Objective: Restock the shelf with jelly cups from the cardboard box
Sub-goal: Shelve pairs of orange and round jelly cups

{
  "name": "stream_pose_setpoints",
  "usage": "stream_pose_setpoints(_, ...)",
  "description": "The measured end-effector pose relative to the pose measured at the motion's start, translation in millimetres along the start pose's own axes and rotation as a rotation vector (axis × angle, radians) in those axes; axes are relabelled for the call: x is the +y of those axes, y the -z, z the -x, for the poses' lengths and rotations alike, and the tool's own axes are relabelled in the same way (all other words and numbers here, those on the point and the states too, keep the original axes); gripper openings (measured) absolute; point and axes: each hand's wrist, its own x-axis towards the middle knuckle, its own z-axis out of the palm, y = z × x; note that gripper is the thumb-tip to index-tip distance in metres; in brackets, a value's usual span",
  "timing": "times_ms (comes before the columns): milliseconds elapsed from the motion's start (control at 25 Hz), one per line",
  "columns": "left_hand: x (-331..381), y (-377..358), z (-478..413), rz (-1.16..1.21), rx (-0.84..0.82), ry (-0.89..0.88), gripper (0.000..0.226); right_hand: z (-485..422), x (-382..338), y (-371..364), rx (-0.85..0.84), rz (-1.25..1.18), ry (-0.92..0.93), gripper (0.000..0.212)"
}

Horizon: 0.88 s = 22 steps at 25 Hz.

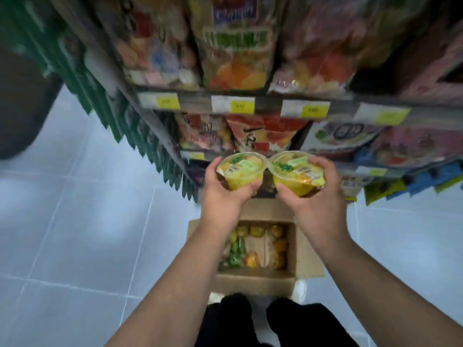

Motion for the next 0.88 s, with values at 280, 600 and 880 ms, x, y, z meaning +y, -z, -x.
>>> stream_pose_setpoints(280,201.9,48.7,80.9,0.125,0.027,-0.362,0.100,19.6,-177.3,104.5,0.062,-0.130,0.358,0.064)
stream_pose_setpoints(600,350.5,64.0,157.7,0.238,-0.025,-0.692,0.094,40.0,-300.4,214.2,0.124,-0.230,0.614,0.061)
stream_pose_setpoints(880,430.7,52.0,168.2,0.210,-0.038,-0.852,0.086,27.7,-361.9,265.5,0.214,-0.191,0.677,0.064)
